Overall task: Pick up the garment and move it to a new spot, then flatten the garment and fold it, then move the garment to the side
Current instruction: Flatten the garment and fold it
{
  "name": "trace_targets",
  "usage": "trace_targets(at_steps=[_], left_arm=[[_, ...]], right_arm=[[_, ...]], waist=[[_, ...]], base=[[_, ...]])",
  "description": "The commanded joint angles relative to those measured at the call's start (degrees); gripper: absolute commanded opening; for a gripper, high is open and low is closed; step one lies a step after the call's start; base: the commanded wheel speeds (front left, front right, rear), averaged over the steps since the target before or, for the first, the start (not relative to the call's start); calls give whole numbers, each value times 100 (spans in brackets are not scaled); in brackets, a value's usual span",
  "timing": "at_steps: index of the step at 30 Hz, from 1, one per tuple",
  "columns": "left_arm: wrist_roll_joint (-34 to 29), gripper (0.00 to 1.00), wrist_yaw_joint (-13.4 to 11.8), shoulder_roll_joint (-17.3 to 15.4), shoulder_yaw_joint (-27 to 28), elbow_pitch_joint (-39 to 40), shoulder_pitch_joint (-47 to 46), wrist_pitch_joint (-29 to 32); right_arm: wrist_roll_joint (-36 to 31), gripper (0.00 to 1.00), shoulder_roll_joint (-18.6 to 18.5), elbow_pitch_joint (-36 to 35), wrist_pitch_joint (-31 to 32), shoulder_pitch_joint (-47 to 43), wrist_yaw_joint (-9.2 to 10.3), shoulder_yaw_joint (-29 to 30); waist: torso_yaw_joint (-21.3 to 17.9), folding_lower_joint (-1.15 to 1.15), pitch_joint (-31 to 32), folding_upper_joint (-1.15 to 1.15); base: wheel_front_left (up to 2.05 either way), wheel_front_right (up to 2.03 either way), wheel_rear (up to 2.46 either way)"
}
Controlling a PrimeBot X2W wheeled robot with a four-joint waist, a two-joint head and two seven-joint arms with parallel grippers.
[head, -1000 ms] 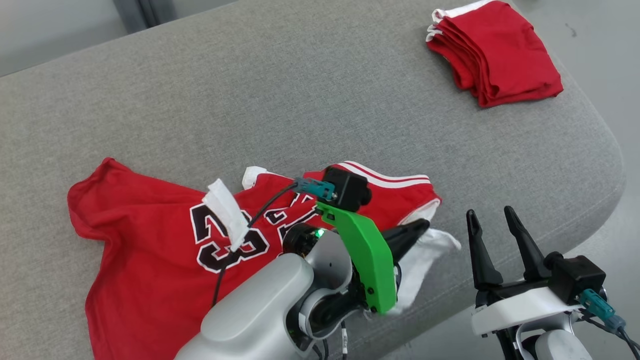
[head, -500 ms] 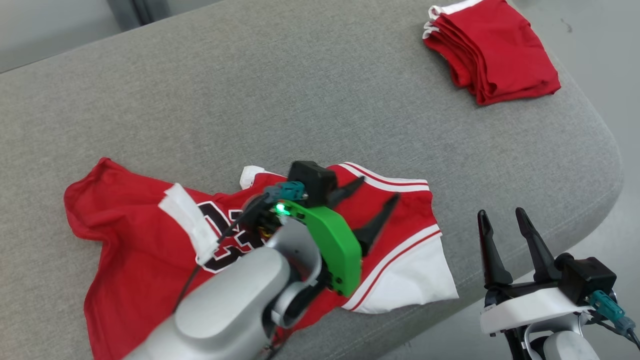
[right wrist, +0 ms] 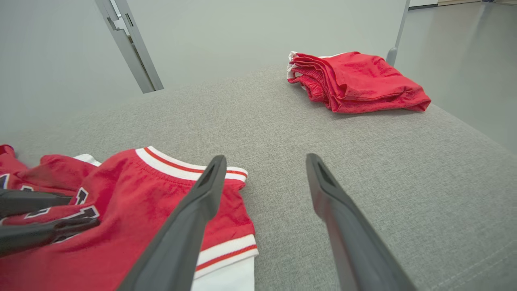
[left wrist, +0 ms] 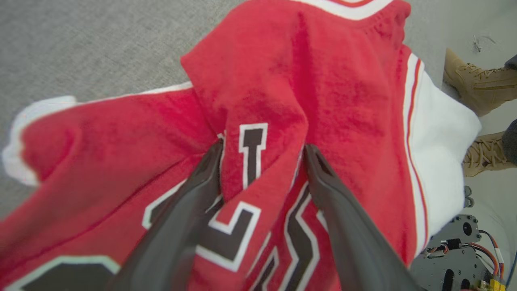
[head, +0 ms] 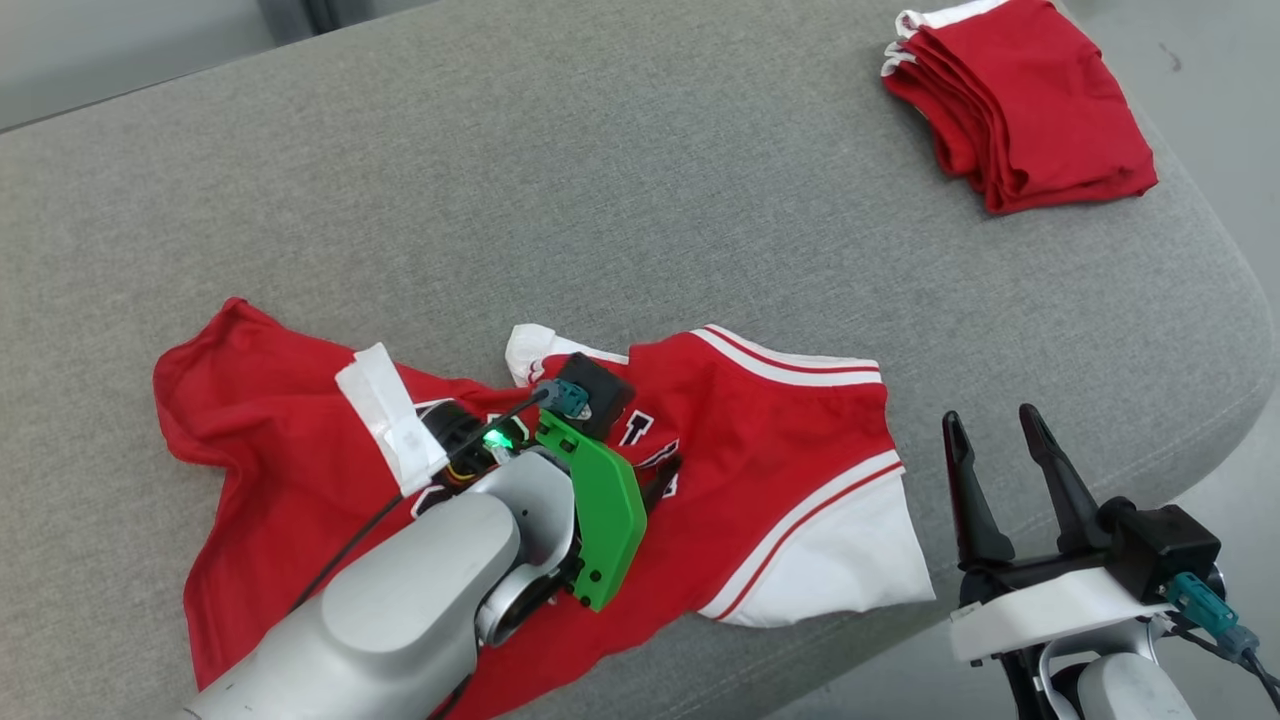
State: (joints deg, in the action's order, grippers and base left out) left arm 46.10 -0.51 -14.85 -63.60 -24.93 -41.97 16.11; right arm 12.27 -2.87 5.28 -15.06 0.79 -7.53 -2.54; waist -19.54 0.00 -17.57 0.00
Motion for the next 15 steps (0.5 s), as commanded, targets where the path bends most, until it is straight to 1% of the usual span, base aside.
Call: trace_targets(at_steps=[1,2,3,4,5,8,11,12,15], left_arm=[[15,1,82,-1,-78,-150,-28,81],[-19,0,153,-8,-126,-239,-24,49],[-49,0,132,-3,-83,-289,-49,-82],[-89,0,56,21,13,-345,-105,-277],[-273,0,-129,20,190,-475,-304,-735],[-626,0,-425,-50,361,-774,-619,-1436],[-833,0,-509,-116,469,-1157,-960,-1883],[-910,0,-487,-146,494,-1325,-1113,-2004],[-1085,0,-522,-202,531,-1789,-1465,-2370]], right_arm=[[-31,100,-5,2,-14,21,9,-6],[-14,100,-5,11,-14,14,9,-8],[3,100,-5,14,-14,10,9,-2],[24,100,-5,13,-14,2,9,13],[48,100,-4,6,-14,-2,9,16],[75,100,-4,0,-14,29,9,-6],[72,100,-4,-7,-14,96,10,-55],[67,100,-3,-10,-14,118,10,-67],[27,100,-5,11,-14,139,10,-83]], waist=[[-55,0,-19,0],[-83,0,-18,0],[-104,0,-17,0],[-120,0,-20,0],[-145,0,-33,0],[-182,0,-88,0],[-222,0,-153,0],[-241,0,-179,0],[-275,0,-222,0]], base=[[0,0,0],[0,0,0],[0,0,0],[0,0,0],[0,0,0],[0,0,0],[0,0,0],[0,0,0],[0,0,0]])
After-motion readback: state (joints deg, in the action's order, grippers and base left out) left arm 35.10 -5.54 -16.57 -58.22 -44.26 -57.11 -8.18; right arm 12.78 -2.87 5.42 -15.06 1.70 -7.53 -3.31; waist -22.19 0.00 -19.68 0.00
